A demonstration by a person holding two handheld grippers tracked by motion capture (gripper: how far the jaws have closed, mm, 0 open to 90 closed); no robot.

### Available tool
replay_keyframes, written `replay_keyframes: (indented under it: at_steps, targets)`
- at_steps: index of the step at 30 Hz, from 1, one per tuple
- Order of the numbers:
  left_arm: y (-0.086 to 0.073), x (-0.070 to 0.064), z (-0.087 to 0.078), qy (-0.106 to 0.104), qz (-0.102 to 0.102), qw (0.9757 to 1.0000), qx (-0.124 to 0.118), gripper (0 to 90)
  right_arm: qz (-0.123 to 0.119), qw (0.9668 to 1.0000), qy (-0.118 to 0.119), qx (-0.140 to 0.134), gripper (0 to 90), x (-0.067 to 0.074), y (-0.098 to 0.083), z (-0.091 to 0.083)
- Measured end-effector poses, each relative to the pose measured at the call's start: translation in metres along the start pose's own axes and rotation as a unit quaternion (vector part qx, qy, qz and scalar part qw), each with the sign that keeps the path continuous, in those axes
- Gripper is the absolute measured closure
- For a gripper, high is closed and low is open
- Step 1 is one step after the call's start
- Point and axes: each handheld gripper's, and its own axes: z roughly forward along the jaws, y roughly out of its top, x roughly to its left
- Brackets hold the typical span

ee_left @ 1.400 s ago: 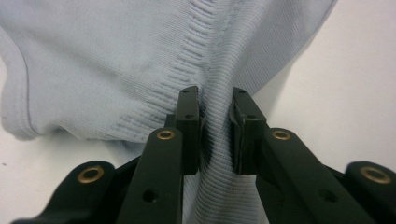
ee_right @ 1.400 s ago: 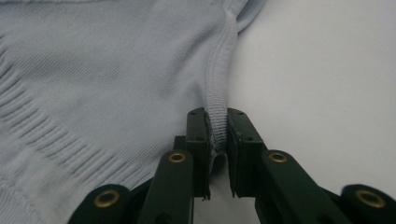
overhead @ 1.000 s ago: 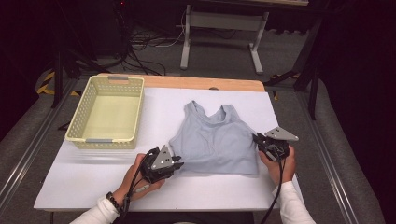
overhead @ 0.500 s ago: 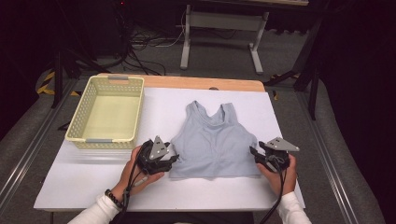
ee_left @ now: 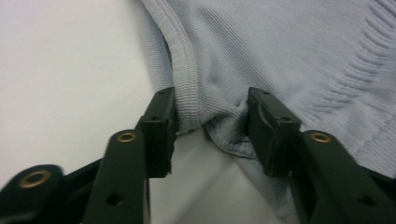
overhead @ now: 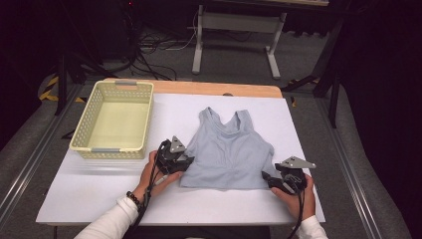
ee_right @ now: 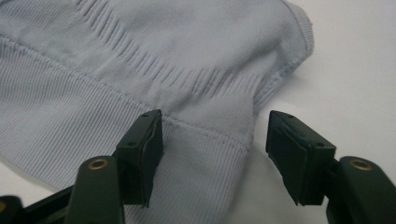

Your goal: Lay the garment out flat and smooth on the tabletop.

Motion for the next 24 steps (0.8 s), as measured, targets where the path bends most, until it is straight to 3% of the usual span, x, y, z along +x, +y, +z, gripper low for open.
replay_keyframes:
  at_steps: [2,4,7,10,12,15,18,21,24]
  targets:
    - [0.001,0.000,0.001,-0.013,0.000,0.9999,0.001,68.1,0.006,0.9999,0.015,0.002,47.0,0.000,0.000,0.000]
    - [0.002,-0.003,-0.001,-0.004,0.009,0.9999,0.003,72.8,0.005,0.9997,0.025,0.001,51.0,0.000,0.000,0.000]
    - [0.003,-0.007,-0.009,0.008,0.017,0.9998,-0.010,74.3,-0.003,0.9995,0.031,-0.006,70.7,-0.001,-0.001,-0.003]
    - [0.005,-0.008,-0.026,0.018,0.024,0.9991,-0.029,74.4,-0.012,0.9995,0.028,-0.009,75.1,0.001,0.000,-0.006]
    - [0.006,-0.006,-0.037,0.021,0.019,0.9989,-0.039,74.3,-0.016,0.9993,0.031,-0.013,76.0,0.003,0.001,-0.009]
    - [0.005,-0.004,-0.050,0.043,0.006,0.9977,-0.051,70.4,-0.024,0.9987,0.041,-0.018,74.6,0.010,0.002,-0.013]
    - [0.003,-0.003,-0.060,0.061,0.010,0.9962,-0.062,66.7,-0.040,0.9986,0.024,-0.025,68.6,0.017,0.005,-0.018]
    - [0.000,-0.008,-0.067,0.043,0.022,0.9958,-0.078,59.2,-0.043,0.9978,0.016,-0.047,66.5,0.017,0.010,-0.023]
    - [-0.006,-0.022,-0.070,0.023,0.062,0.9948,-0.078,51.0,-0.042,0.9961,0.004,-0.078,64.1,0.011,0.019,-0.024]
